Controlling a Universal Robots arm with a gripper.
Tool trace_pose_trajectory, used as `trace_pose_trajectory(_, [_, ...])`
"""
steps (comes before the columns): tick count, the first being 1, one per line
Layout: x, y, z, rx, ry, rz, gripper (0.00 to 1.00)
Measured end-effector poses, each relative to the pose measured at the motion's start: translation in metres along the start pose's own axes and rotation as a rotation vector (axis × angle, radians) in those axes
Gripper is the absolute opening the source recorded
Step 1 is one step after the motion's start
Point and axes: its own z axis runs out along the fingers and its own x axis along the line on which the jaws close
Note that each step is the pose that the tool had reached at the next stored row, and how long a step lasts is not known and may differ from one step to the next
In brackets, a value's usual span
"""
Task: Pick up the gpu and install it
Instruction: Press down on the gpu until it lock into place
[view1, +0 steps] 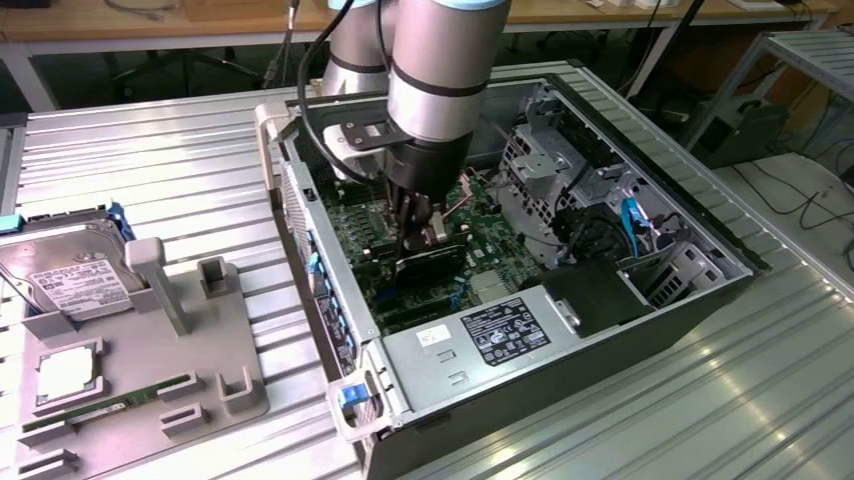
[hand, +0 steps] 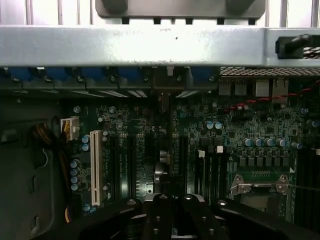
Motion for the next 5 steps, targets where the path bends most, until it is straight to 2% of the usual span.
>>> trace_pose_trajectory(2, [0.0, -0.0033, 0.0, 0.0001, -0.0001, 0.0, 0.11])
trace_pose_trajectory(5, [0.0, -0.0035, 0.0, 0.0001, -0.0001, 0.0, 0.11])
